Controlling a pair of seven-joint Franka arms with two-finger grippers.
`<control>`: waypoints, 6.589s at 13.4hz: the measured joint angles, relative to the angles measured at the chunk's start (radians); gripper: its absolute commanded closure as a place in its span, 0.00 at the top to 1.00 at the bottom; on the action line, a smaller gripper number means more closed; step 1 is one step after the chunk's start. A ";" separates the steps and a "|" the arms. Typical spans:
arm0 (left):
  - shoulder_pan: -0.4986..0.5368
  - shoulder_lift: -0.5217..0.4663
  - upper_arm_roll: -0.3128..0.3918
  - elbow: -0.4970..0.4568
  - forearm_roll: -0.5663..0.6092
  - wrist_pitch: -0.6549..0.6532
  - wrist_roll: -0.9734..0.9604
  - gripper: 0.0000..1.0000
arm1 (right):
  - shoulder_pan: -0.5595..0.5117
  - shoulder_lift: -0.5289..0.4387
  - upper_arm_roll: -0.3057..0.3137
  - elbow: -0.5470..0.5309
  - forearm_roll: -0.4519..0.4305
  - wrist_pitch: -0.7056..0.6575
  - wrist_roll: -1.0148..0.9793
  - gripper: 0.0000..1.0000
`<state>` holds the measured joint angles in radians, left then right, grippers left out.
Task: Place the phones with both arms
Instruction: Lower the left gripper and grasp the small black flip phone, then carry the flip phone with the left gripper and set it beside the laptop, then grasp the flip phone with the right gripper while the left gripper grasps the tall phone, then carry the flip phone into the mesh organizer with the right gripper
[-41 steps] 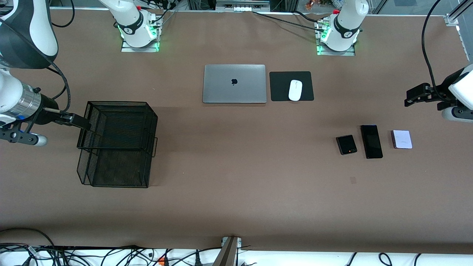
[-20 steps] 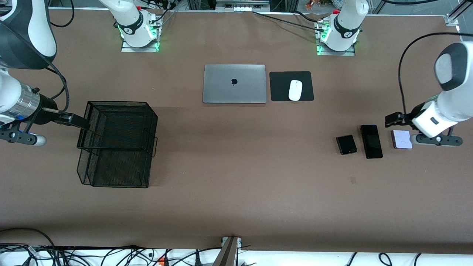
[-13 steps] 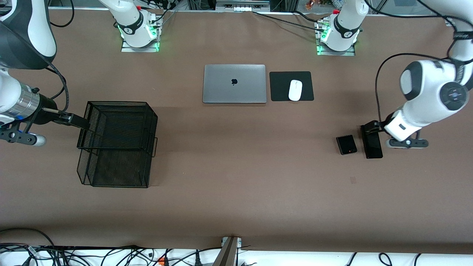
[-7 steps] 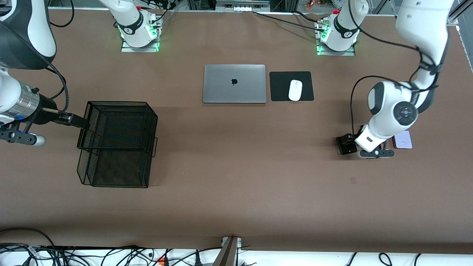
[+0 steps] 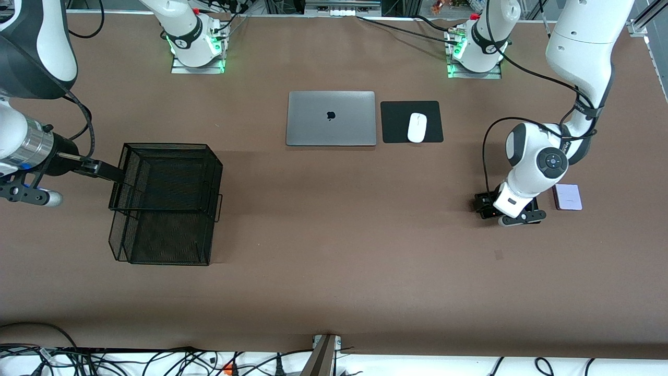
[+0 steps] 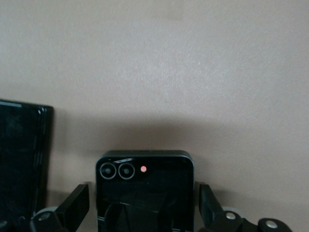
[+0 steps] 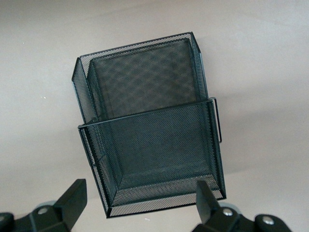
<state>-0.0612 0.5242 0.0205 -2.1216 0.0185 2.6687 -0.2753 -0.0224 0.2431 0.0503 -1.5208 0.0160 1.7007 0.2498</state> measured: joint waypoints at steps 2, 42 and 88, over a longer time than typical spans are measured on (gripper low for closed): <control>-0.005 -0.001 0.000 -0.015 0.000 0.010 -0.033 1.00 | 0.000 0.000 -0.001 0.000 0.000 -0.004 0.000 1.00; -0.699 0.434 0.002 0.822 -0.029 -0.306 -0.566 1.00 | -0.014 0.073 -0.003 -0.007 0.000 0.093 -0.030 1.00; 0.166 -0.029 0.040 -0.055 0.079 0.098 0.202 1.00 | 0.736 0.703 0.010 0.177 -0.172 0.728 0.519 0.65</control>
<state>0.1043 0.4951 0.0606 -2.1767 0.0977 2.7666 -0.0729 0.7138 0.9465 0.0604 -1.3436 -0.1556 2.4288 0.7686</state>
